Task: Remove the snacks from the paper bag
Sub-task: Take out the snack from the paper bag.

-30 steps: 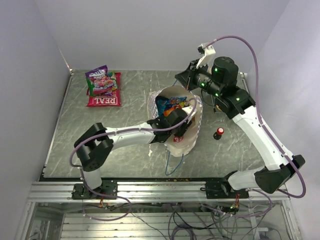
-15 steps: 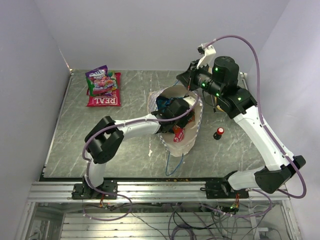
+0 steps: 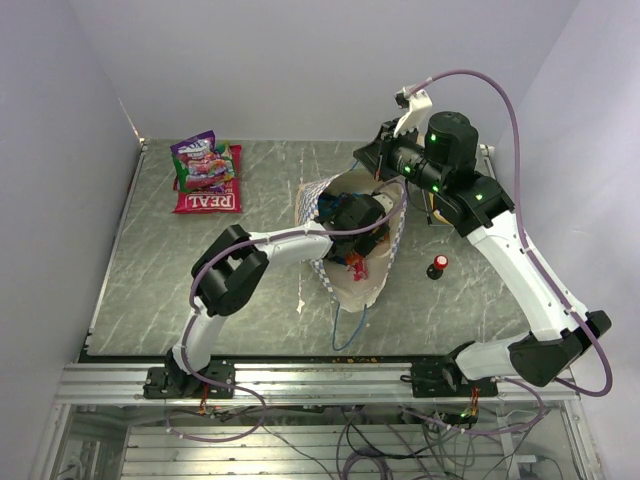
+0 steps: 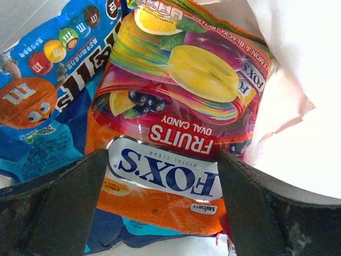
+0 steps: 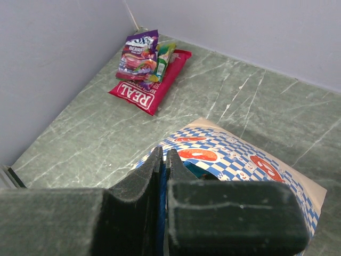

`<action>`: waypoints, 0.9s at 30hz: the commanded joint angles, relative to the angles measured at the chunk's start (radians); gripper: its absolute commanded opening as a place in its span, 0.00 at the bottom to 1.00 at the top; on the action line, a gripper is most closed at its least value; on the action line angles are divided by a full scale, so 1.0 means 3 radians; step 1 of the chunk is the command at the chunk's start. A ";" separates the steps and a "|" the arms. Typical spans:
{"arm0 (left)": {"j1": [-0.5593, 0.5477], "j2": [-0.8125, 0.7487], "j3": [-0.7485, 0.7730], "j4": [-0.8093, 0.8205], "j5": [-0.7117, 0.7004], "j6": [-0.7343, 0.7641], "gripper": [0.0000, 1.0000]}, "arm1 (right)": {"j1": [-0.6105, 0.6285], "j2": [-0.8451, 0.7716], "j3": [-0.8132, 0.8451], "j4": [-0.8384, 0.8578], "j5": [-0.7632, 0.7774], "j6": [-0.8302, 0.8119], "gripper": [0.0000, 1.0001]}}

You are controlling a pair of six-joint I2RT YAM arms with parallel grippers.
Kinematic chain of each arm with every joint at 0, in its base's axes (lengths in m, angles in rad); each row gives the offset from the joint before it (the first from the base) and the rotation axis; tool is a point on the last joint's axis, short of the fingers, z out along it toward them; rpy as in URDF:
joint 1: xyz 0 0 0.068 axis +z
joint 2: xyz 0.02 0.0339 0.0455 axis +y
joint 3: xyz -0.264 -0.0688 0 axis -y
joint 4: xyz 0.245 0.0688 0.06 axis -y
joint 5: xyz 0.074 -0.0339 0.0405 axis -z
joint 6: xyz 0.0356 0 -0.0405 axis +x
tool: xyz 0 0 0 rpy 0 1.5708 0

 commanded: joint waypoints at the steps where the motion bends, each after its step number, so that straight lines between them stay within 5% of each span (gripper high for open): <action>1: 0.0035 0.0081 0.0141 -0.0173 0.0196 -0.0014 0.92 | -0.0004 -0.0016 0.0119 0.0052 -0.0043 -0.0019 0.00; 12: 0.0036 0.0339 0.0208 -0.0548 0.0240 -0.0184 0.83 | -0.0004 -0.0055 0.0074 0.0081 -0.0037 0.0027 0.00; 27: 0.0030 -0.0129 0.0220 -0.0672 0.0216 -0.0219 0.16 | -0.0004 -0.0129 0.0009 0.0106 -0.0023 0.0034 0.00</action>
